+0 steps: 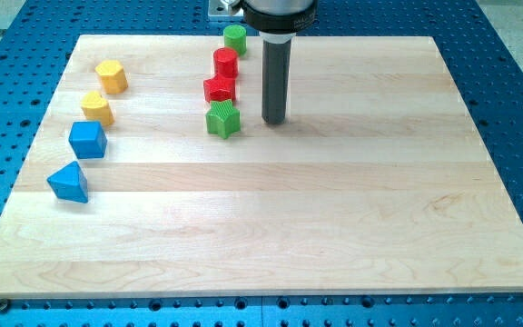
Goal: Slide the red circle diagonal to the green circle
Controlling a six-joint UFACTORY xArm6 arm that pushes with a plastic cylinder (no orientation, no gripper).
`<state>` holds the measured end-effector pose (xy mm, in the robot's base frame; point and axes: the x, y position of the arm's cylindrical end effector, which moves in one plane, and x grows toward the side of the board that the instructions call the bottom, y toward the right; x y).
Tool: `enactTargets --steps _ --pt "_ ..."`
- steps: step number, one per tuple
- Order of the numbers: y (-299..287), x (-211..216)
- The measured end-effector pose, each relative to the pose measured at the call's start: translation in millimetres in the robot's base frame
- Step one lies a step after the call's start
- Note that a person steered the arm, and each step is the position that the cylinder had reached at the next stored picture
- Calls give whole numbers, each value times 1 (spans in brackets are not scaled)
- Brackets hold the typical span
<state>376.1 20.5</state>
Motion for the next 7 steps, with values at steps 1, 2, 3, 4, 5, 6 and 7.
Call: enactTargets --steps 1,2,3,4,5,6,7 --pt "-2 1" --pt "-21 9" --pt "-30 -12" --pt "-22 -60" --pt "-22 -92" --pt "-75 -100" --pt "-147 -87"
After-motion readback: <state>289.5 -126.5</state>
